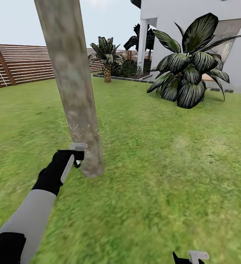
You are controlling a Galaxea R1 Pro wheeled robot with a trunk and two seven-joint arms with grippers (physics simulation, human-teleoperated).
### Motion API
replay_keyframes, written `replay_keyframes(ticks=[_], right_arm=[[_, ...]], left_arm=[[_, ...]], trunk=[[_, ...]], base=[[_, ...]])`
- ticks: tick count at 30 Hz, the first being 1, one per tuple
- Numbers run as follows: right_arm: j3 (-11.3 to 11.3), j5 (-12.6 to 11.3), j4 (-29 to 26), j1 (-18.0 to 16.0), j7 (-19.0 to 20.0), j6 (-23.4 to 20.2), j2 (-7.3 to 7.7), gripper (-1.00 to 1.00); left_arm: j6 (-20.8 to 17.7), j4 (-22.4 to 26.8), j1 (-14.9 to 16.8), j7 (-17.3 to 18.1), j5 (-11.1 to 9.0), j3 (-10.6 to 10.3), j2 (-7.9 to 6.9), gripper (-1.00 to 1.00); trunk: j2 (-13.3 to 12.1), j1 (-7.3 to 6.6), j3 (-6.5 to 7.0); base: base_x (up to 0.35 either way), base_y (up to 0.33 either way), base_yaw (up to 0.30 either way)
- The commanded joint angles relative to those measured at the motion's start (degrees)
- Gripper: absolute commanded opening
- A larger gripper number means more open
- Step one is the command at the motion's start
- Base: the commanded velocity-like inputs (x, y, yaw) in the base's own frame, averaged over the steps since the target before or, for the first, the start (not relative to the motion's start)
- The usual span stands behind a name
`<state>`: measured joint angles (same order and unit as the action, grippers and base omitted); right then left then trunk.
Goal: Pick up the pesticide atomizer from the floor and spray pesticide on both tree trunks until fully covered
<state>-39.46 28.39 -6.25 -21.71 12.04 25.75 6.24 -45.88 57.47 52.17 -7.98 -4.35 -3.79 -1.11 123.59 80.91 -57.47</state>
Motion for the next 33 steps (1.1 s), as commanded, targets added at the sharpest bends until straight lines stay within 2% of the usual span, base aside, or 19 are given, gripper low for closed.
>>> replay_keyframes(ticks=[1,2,4,10,13,15,17,20,21,23,24,26,30,32,33], right_arm=[[0.0,0.0,0.0,0.0,0.0,0.0,0.0,1.0],[0.0,0.0,0.0,0.0,0.0,0.0,0.0,1.0],[0.0,0.0,0.0,0.0,0.0,0.0,0.0,1.0],[0.0,0.0,0.0,0.0,0.0,0.0,0.0,1.0],[0.0,0.0,0.0,0.0,0.0,0.0,0.0,1.0],[0.0,0.0,0.0,0.0,0.0,0.0,0.0,1.0],[0.0,0.0,0.0,0.0,0.0,0.0,0.0,1.0],[0.0,0.0,0.0,0.0,0.0,0.0,0.0,1.0],[0.0,0.0,0.0,0.0,0.0,0.0,0.0,1.0],[0.0,0.0,0.0,0.0,0.0,0.0,0.0,1.0],[0.0,0.0,0.0,0.0,0.0,0.0,0.0,1.0],[0.0,0.0,0.0,0.0,0.0,0.0,0.0,1.0],[0.0,0.0,0.0,0.0,0.0,0.0,0.0,1.0],[0.0,0.0,0.0,0.0,0.0,0.0,0.0,1.0],[0.0,0.0,0.0,0.0,0.0,0.0,0.0,1.0]], left_arm=[[-3.5,2.4,0.5,0.0,0.2,0.0,0.45,-1.0],[-5.7,4.4,0.8,0.0,0.1,0.0,0.51,-1.0],[-7.0,6.8,1.0,0.0,0.1,0.1,0.18,-1.0],[-7.5,8.3,1.8,0.0,0.4,0.8,-1.56,-1.0],[-7.5,8.4,1.9,0.0,0.1,0.5,-0.8,-1.0],[-7.7,8.4,2.7,0.0,0.0,0.4,0.45,-1.0],[-10.5,8.6,4.6,-0.1,-0.1,0.4,1.6,-1.0],[-11.4,8.8,5.5,-0.1,0.1,0.6,1.25,-1.0],[-11.5,8.9,5.7,-0.1,0.1,1.5,0.85,-1.0],[-11.6,9.0,6.5,0.0,0.1,5.4,0.51,-1.0],[-11.7,9.0,6.9,0.0,0.2,6.5,0.34,-1.0],[-11.8,9.0,7.1,0.0,0.1,7.3,-0.37,-1.0],[-11.1,8.3,6.3,0.1,0.2,6.2,0.12,-1.0],[-10.7,6.9,4.2,0.1,0.1,3.6,0.14,-1.0],[-10.5,6.6,3.2,0.1,0.1,3.2,0.08,-1.0]], trunk=[[0.0,0.0,0.0],[0.0,0.0,0.0],[0.0,0.0,0.0],[0.0,0.0,0.0],[0.0,0.0,0.0],[0.0,0.0,0.0],[0.0,0.0,0.0],[0.0,0.0,0.0],[0.0,0.0,0.0],[0.0,0.0,0.0],[0.0,0.0,0.0],[0.0,0.0,0.0],[0.0,0.0,0.0],[0.0,0.0,0.0],[0.0,0.0,0.0]], base=[[0.0,0.0,0.0],[0.0,0.0,0.0],[0.0,0.0,0.0],[0.0,0.0,0.0],[0.0,0.0,0.0],[0.0,0.0,0.0],[0.0,0.0,0.0],[0.0,0.0,0.0],[0.0,0.0,0.0],[0.0,0.0,0.0],[0.0,0.0,0.0],[0.0,0.0,0.0],[0.0,0.0,0.0],[0.0,0.0,0.0],[0.0,0.0,0.0]])
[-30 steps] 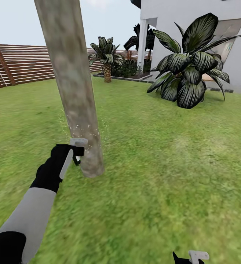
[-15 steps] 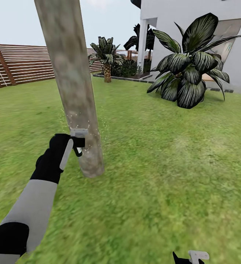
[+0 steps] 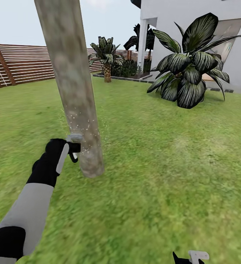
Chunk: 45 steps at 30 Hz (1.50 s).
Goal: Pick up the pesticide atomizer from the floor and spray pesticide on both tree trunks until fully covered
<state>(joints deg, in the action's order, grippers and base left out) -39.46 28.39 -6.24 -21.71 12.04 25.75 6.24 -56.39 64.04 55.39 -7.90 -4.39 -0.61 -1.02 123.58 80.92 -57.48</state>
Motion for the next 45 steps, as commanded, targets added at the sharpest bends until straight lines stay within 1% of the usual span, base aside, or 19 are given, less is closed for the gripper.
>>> replay_keyframes(ticks=[1,2,5,7,8,9,10,12,14,16,17,18,19,20,23,25,29,37,45], right_arm=[[0.0,0.0,0.0,0.0,0.0,0.0,0.0,1.0],[0.0,0.0,0.0,0.0,0.0,0.0,0.0,1.0],[0.1,0.0,0.0,0.0,0.0,0.0,0.0,1.0],[0.2,0.0,0.0,0.0,0.0,0.0,0.0,1.0],[0.2,0.0,0.0,0.0,0.0,0.0,0.0,1.0],[0.2,0.0,0.0,0.0,0.0,0.0,-0.03,1.0],[0.2,0.0,0.0,0.0,0.0,0.0,-0.03,1.0],[0.2,0.0,0.0,0.0,0.0,0.0,-0.08,1.0],[0.2,0.0,0.1,0.0,0.0,0.0,-0.09,1.0],[0.2,0.0,0.1,0.0,0.0,0.0,-0.09,1.0],[0.2,0.0,0.1,0.0,0.0,0.0,-0.09,1.0],[0.2,0.0,0.1,0.0,0.0,0.0,-0.09,1.0],[0.2,0.0,0.1,0.0,0.0,0.0,-0.08,1.0],[0.2,0.0,0.1,0.0,0.0,0.0,-0.08,1.0],[0.2,0.0,0.1,0.0,0.0,0.0,-0.07,1.0],[0.2,0.0,0.1,0.0,0.0,0.0,-0.05,1.0],[0.2,0.0,0.1,0.0,0.0,0.0,-0.07,1.0],[0.2,0.0,0.1,0.0,0.0,0.0,-0.08,1.0],[0.2,0.0,0.1,0.0,0.0,0.0,-0.09,1.0]], left_arm=[[0.3,-0.2,-0.9,0.0,0.1,-0.2,-0.09,-1.0],[0.8,-0.3,-1.8,0.0,0.1,-0.4,-0.19,-1.0],[3.9,-0.4,-6.5,0.0,0.6,-0.7,-0.57,-1.0],[6.1,-0.4,-9.0,0.0,1.2,-0.9,-0.61,-1.0],[8.2,-0.3,-11.1,0.0,2.4,-1.8,-0.57,-1.0],[9.7,-0.3,-12.5,0.0,2.7,-2.3,-0.55,-1.0],[12.2,-0.4,-14.0,0.0,2.9,-2.6,-0.42,-1.0],[17.2,-0.6,-15.9,0.0,2.8,-3.7,-0.39,-1.0],[19.1,-3.6,-16.4,-0.3,3.0,-4.1,-0.4,-1.0],[19.5,-4.9,-16.6,-0.8,3.0,-4.1,-0.39,-1.0],[19.5,-5.3,-16.9,-0.9,2.9,-3.8,-0.4,-1.0],[20.5,-6.0,-18.0,-0.9,2.7,-2.8,-0.45,-1.0],[22.8,-7.3,-18.4,-1.0,2.7,-2.0,-0.42,-1.0],[25.1,-9.6,-18.6,-1.1,2.8,-1.6,-0.35,-1.0],[28.7,-14.9,-18.7,-1.1,2.7,-1.2,-0.49,-1.0],[30.6,-16.5,-18.8,-1.1,2.8,-1.0,-0.73,-1.0],[31.7,-17.7,-19.2,-1.0,2.8,-1.0,-1.14,-1.0],[31.7,-17.8,-19.4,-1.1,2.8,-1.1,-1.09,-1.0],[31.6,-17.8,-19.4,-1.1,3.0,-1.1,-1.02,-1.0]], trunk=[[0.0,-0.01,0.01],[0.0,-0.01,0.01],[0.0,-0.01,0.01],[0.0,-0.01,0.01],[0.0,-0.01,0.01],[0.0,-0.01,0.01],[0.0,-0.01,0.01],[0.0,-0.01,0.01],[0.0,-0.01,0.01],[0.0,-0.01,0.01],[0.0,-0.01,0.01],[0.0,-0.01,0.01],[0.0,-0.01,0.01],[0.0,-0.01,0.01],[0.0,-0.01,0.01],[0.0,-0.01,0.01],[0.0,-0.01,0.01],[0.0,-0.01,0.01],[0.0,-0.01,0.01]], base=[[0.0,0.0,0.0],[0.0,0.0,0.0],[0.0,0.0,0.0],[0.0,0.0,0.0],[0.0,0.0,0.0],[0.0,0.0,0.0],[0.0,0.0,0.0],[0.0,0.0,0.0],[0.0,0.0,0.0],[0.0,0.0,0.0],[0.0,0.0,0.0],[0.005,0.0,0.0],[0.067,-0.083,0.0],[0.108,-0.175,0.0],[0.148,-0.22,0.0],[0.197,-0.23,0.0],[0.204,-0.23,0.0],[0.201,-0.229,0.002],[0.172,-0.234,0.241]])
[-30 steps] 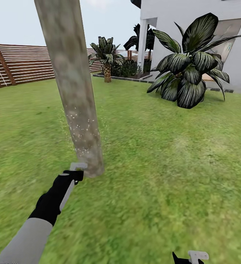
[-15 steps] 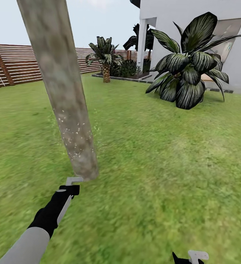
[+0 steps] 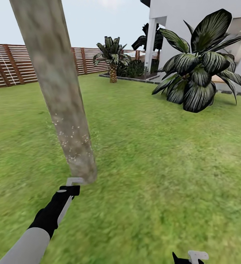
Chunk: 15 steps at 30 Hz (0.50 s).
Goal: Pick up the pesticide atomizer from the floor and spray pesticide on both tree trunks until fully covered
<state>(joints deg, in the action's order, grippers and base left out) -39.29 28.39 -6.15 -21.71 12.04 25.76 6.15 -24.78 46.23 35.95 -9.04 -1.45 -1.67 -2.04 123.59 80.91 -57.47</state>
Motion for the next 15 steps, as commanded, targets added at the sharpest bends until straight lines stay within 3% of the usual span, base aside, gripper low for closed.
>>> replay_keyframes(ticks=[1,5,15], right_arm=[[0.0,0.0,0.0,0.0,0.0,0.0,0.0,1.0],[0.0,0.0,0.0,0.0,0.0,0.0,0.0,1.0],[0.0,0.0,0.0,0.0,0.0,0.0,0.0,1.0]], left_arm=[[0.0,0.0,0.0,0.0,0.0,0.0,0.01,-1.0],[0.0,0.0,0.0,0.0,0.0,-0.1,0.16,-1.0],[0.1,0.0,0.0,0.1,-0.2,-0.1,0.55,-1.0]], trunk=[[0.0,0.0,0.0],[0.0,0.0,0.0],[0.0,0.0,0.0]], base=[[0.037,-0.266,0.277],[0.007,-0.272,0.198],[-0.035,-0.262,0.008]])
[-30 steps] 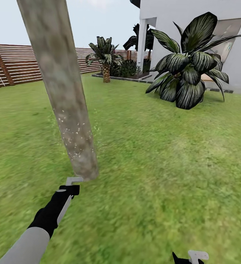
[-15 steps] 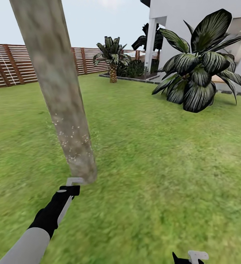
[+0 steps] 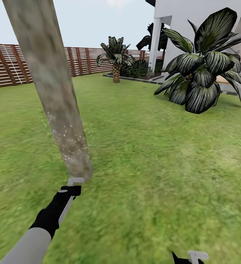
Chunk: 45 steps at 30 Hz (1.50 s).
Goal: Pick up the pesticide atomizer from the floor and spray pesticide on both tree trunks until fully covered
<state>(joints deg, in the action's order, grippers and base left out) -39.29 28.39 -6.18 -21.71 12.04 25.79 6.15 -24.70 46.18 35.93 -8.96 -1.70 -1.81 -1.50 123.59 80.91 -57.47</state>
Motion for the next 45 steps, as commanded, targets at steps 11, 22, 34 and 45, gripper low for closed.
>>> replay_keyframes(ticks=[11,22,34,45], right_arm=[[0.0,0.0,0.0,0.0,0.0,0.0,0.0,1.0],[0.0,0.0,0.0,0.0,0.0,0.0,0.0,1.0],[0.3,-0.1,-10.0,-0.1,0.3,-0.3,-0.79,1.0],[38.1,0.5,-23.5,-15.4,18.4,-15.0,-10.25,1.0]], left_arm=[[0.0,0.0,-0.1,0.1,-0.2,0.0,0.0,-1.0],[0.2,-2.3,-0.2,0.6,0.1,-0.2,0.08,-1.0],[10.1,-8.8,-0.7,14.6,5.5,-5.2,-2.38,-1.0],[11.6,-11.1,-0.2,57.6,34.3,-5.5,-4.72,-1.0]], trunk=[[0.0,0.0,0.0],[0.0,0.0,0.1],[0.0,0.0,0.2],[0.0,0.0,0.2]], base=[[-0.325,-0.019,-0.182],[-0.3,0.0,-0.29],[-0.012,0.0,-0.095],[0.0,0.0,0.0]])
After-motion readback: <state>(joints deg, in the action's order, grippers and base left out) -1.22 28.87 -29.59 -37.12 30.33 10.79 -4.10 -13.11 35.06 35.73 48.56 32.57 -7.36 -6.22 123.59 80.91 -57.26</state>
